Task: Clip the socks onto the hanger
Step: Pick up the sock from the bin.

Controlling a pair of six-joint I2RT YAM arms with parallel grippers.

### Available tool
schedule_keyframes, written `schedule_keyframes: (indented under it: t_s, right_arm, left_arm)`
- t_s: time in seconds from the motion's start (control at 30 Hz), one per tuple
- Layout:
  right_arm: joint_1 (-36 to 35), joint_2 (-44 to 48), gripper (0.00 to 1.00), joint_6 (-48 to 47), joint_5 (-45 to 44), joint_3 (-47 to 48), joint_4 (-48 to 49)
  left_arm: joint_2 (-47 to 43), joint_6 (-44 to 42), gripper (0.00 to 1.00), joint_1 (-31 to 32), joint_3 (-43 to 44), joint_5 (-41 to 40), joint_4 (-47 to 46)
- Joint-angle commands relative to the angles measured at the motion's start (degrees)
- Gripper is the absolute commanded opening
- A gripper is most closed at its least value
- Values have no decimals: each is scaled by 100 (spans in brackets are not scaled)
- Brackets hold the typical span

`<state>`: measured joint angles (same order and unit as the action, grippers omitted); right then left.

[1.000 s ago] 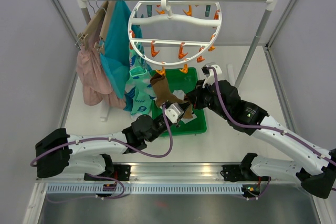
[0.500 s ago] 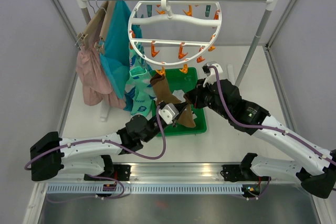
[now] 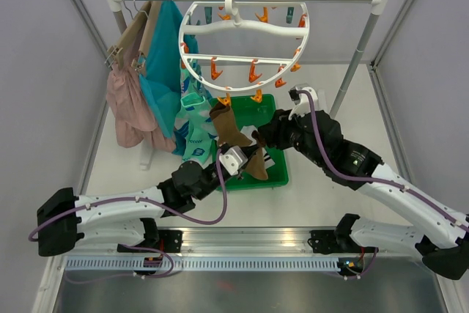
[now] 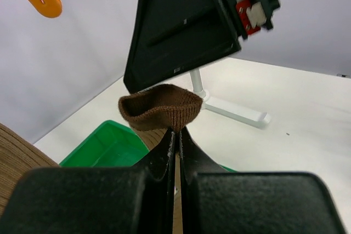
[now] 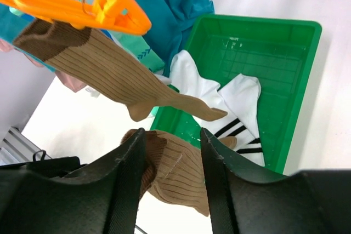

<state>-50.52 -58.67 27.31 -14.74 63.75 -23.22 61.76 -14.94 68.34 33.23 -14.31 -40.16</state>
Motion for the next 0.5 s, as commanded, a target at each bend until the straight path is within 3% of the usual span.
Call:
schedule_keyframes:
  t_s: [0.0,0.2,0.47]
  right_arm:
    - [-10,251,52,-24,-301,296,-24]
    - [-10,638,54,-278,-486,244,72]
    - [-10,1271,58,-1437,-705,-125,721]
  left_arm:
    - [-111,-290,2,31,-1,95,140]
    - [-252,-396,2,31,7,-2,245]
    - [-427,-466,2,31,113,-55,483]
